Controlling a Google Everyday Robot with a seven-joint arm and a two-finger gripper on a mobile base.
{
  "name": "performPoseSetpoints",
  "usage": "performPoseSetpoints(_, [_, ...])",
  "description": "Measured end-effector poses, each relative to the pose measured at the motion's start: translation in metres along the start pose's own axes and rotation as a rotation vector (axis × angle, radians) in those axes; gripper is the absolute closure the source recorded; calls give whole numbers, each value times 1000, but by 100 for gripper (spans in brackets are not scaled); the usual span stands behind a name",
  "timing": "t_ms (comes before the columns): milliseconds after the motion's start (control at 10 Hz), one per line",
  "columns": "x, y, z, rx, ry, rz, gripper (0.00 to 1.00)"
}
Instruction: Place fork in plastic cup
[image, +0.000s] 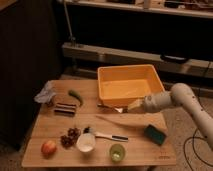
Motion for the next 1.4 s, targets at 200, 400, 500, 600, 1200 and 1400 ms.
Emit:
performPoseSetpoints(200, [-15, 7, -40, -2, 14, -78, 98])
performPoseSetpoints(400, [-32, 20, -65, -50, 19, -147, 98])
performPoseSetpoints(500, [-42, 25, -74, -62, 9, -187, 98])
performPoseSetpoints(600, [-51, 30, -81, -65, -3, -214, 98])
performPoseSetpoints(1200, [-93, 47, -139, -116, -77, -371, 98])
performPoseSetpoints(1400, [-100, 42, -142, -152, -108, -413, 98])
